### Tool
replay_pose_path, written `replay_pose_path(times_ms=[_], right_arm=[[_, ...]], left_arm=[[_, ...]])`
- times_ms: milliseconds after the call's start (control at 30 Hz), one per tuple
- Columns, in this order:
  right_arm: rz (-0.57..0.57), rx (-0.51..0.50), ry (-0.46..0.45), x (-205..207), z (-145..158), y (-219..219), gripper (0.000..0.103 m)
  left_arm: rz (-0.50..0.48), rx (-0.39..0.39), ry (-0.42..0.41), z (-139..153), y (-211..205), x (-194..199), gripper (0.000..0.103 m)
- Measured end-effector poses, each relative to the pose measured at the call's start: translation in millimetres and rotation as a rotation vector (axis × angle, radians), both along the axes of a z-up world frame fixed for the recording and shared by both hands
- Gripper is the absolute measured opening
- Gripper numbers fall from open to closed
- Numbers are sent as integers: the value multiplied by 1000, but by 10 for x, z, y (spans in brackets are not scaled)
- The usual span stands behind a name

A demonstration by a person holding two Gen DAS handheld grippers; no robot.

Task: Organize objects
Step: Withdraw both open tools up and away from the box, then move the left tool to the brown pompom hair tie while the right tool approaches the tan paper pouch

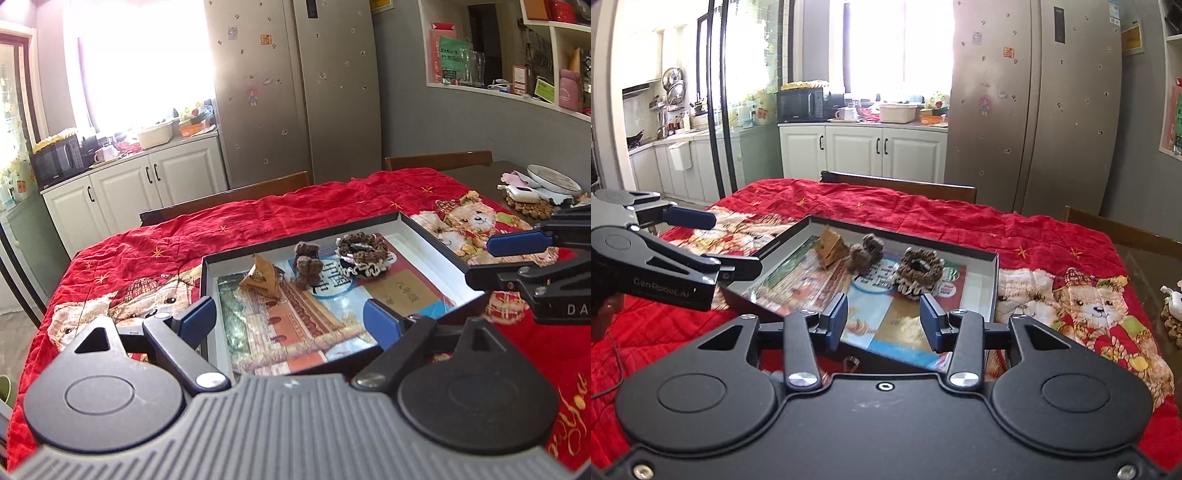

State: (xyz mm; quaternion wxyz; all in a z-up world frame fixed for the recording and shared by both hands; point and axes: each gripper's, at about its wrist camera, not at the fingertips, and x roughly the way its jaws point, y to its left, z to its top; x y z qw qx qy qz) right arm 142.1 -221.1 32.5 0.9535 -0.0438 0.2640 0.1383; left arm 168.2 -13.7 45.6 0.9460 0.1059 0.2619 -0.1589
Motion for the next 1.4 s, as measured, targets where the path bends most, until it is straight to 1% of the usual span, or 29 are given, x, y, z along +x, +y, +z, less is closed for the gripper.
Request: replay_pose_path(times_ms=[200,333,400,500,633,833,967,1067,1167,1400], right_arm=[[19,-21,4,-213,-70,28,43],[37,23,40,-311,-124,5,43],[38,26,45,-375,-147,2,43],[24,-2,30,-462,-184,5,44],[13,10,42,-534,-255,-24,45],[-28,-28,34,-625,-382,8,47],[-58,-48,25,-684,-511,64,47],[-89,-48,21,-699,-590,48,48],[-106,-28,37,-693,-653,5,49],[-134,-23,38,-695,-707,-53,49]], left_arm=[[-3,9,1,-57,82,-164,93],[-16,21,8,-122,115,-261,94],[-29,25,18,-157,136,-302,94],[-37,30,25,-219,174,-369,94],[-46,27,38,-290,209,-429,94],[-75,20,58,-417,253,-508,97],[-123,-3,89,-533,288,-523,97],[-149,3,93,-625,295,-531,97],[-153,6,104,-712,298,-501,97],[-144,-25,154,-867,326,-398,97]])
